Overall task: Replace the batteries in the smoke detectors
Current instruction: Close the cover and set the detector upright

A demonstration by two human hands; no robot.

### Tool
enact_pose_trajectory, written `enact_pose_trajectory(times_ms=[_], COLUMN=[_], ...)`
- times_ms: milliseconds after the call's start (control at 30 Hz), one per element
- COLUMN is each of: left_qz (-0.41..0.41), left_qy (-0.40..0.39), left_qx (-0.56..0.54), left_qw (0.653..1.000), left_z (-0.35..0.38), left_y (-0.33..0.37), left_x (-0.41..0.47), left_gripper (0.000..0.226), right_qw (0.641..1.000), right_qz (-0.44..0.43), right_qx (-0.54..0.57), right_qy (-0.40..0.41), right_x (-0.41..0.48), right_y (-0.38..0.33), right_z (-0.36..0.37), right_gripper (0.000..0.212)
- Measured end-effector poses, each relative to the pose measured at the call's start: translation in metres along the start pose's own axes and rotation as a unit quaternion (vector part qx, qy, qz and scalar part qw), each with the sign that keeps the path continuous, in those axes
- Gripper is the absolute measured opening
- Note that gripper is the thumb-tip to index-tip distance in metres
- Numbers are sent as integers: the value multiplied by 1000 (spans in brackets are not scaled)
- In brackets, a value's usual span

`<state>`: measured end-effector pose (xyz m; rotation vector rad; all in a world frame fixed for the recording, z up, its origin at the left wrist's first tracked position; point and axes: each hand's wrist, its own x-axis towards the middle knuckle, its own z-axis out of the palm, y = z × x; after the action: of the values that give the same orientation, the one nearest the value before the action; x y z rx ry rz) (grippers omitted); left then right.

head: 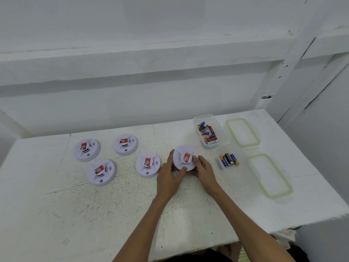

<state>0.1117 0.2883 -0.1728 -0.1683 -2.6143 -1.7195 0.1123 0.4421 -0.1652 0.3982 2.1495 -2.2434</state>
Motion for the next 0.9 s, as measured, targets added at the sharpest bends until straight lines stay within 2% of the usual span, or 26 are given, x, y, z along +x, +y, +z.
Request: enact_pose_trajectory(times_ms=[233, 500, 900], left_qz=[3, -11, -16], left_qy=[2, 5, 5], left_qx=[-7, -6, -4], left_qw=[1000, 1000, 1000], left_z=[-1, -2, -2], left_y=[0, 3, 2], left_x=[-1, -1, -2], left_gripper=[78, 53, 51], right_qw=[1000, 1000, 1000], right_qz=[-1, 2, 3], right_qx=[-1, 8, 18], right_qy=[3, 8, 7], right_x=[-1, -3, -4], right_y=[0, -4, -5], right_z=[0, 2, 2], right_gripper=[32, 31, 31])
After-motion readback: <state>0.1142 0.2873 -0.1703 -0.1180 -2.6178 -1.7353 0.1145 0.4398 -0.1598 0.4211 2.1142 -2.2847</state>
